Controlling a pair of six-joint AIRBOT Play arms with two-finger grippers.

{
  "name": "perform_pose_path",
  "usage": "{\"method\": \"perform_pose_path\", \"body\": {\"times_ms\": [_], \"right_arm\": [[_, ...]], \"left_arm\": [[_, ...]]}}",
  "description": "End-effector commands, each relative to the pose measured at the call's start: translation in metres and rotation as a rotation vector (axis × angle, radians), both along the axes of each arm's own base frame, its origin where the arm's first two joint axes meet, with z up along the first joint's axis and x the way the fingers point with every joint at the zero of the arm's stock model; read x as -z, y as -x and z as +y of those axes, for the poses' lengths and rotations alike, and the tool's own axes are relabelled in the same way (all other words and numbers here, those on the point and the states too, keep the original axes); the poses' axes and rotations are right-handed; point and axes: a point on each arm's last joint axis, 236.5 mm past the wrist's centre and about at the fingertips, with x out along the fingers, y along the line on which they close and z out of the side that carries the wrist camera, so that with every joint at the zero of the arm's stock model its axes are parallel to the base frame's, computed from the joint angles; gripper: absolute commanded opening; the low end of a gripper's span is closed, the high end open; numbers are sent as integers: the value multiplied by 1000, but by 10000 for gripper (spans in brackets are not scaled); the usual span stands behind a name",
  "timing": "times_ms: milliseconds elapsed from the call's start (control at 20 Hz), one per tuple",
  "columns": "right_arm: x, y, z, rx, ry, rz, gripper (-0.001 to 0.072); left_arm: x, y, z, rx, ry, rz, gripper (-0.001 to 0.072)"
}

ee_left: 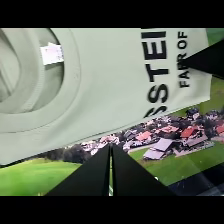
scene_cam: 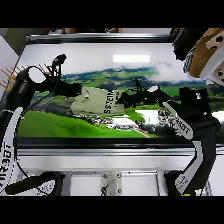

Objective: Fold the clothes and pants, and hang the long-sleeved shirts on hangers.

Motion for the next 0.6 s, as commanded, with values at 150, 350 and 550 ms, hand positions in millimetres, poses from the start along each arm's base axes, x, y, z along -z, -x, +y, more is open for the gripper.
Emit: {"method": "perform_pose_path", "body": {"times_ms": [150,350,550], "right_arm": [[-42,-27,-11,-2,-5,-188,15],[-97,-64,-155,134,286,-332,15],[-149,-64,-332,476,496,-342,15]], "left_arm": [[1,3,-1,6,-1,12,12],[1,4,-1,8,-1,17,12],[1,4,-1,7,1,17,12]]}}
